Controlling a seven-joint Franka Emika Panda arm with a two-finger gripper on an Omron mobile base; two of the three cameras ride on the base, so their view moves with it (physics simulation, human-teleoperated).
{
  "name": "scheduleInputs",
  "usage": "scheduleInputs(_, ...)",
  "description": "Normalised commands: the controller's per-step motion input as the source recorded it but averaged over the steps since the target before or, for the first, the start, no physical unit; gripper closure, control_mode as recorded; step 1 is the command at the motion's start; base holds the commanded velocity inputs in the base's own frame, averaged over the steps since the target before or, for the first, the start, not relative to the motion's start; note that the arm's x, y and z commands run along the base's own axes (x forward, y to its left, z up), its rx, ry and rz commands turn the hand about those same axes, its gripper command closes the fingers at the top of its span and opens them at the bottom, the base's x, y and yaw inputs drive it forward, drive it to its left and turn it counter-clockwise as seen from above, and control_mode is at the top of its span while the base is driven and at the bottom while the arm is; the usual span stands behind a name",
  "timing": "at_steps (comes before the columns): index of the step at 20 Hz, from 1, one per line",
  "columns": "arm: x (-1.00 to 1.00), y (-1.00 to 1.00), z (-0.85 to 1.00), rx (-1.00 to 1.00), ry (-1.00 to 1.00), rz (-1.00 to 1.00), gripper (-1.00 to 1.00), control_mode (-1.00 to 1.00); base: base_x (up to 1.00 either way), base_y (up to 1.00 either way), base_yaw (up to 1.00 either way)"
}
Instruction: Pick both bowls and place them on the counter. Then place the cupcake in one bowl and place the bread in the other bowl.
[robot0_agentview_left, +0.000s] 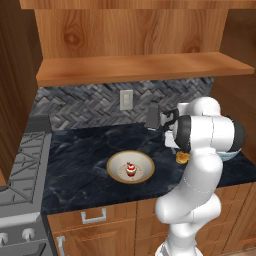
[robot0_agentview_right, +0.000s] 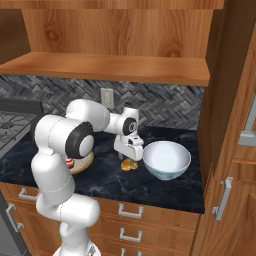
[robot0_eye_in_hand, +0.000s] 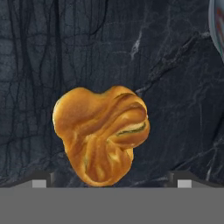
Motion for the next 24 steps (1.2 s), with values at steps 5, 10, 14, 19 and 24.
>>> scheduleInputs(5, -0.10, 0.00, -0.05, 0.00, 0.00, -0.01, -1.00, -1.00, 0.00, 0.00, 0.00)
scheduleInputs(10, 0.00, 0.00, -0.08, -0.01, 0.00, 0.00, -1.00, -1.00, 0.00, 0.00, 0.00)
scheduleInputs(14, 0.00, 0.00, -0.09, 0.00, 0.00, 0.00, -1.00, -1.00, 0.00, 0.00, 0.00)
scheduleInputs(19, 0.00, 0.00, -0.11, 0.00, 0.00, 0.00, -1.00, -1.00, 0.00, 0.00, 0.00)
scheduleInputs(24, 0.01, 0.01, -0.12, 0.00, -0.04, 0.00, -1.00, -1.00, 0.00, 0.00, 0.00)
